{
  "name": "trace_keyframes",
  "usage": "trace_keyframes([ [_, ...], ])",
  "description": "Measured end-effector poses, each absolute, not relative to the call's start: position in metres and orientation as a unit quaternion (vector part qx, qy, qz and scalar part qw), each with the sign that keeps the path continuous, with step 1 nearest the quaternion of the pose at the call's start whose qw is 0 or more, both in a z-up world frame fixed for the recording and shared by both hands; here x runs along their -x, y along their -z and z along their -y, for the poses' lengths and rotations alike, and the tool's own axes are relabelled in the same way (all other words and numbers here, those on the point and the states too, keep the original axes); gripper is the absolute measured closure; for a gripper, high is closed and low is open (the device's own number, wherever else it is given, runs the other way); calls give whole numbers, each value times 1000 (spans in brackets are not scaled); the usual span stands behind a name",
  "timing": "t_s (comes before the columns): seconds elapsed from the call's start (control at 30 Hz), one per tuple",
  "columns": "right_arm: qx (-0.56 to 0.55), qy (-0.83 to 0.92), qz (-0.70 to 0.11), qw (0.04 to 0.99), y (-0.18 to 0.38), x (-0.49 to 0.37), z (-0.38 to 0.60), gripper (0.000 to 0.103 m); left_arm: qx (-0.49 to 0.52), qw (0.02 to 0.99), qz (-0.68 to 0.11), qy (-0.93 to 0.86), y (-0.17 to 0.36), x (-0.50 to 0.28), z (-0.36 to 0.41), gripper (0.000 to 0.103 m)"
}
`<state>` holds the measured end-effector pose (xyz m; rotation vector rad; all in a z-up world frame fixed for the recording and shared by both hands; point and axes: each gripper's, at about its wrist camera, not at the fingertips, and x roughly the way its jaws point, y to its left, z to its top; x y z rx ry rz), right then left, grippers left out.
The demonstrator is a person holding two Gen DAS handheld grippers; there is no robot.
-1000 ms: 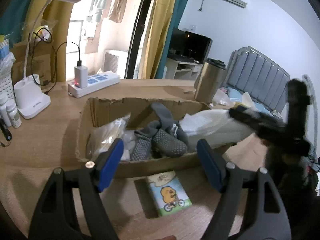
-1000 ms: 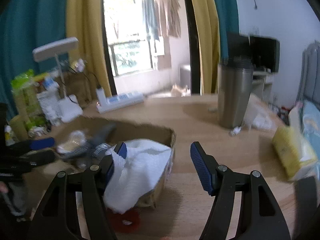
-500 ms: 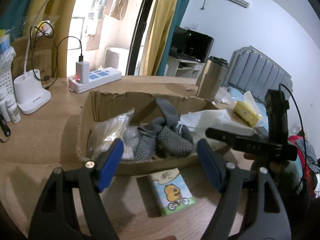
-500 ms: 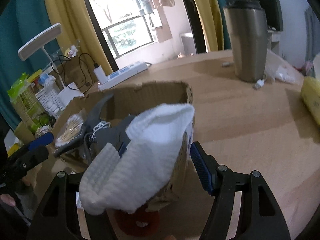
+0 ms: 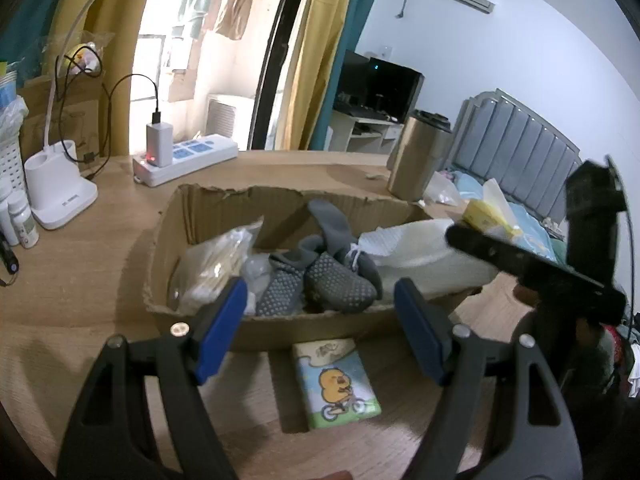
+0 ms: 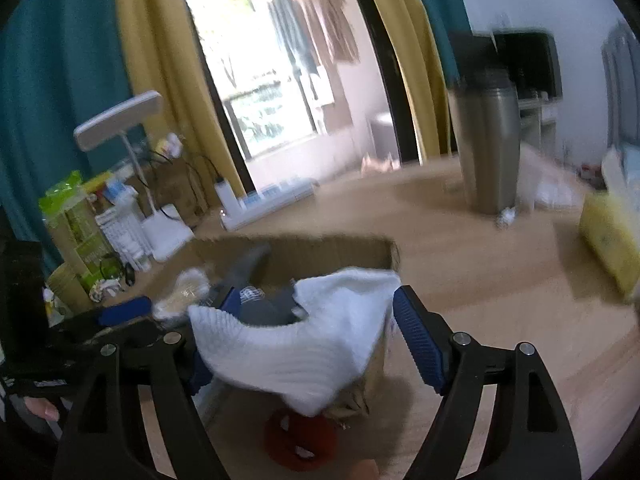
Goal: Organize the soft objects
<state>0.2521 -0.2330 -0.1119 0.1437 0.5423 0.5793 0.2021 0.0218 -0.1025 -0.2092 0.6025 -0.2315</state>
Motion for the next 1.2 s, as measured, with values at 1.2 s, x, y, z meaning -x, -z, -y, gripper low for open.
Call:
trace_keyframes([
  [1.2,22,-213,-395,893,155,-312,231,21,90,946,-291,110,105,-177,-25,26],
])
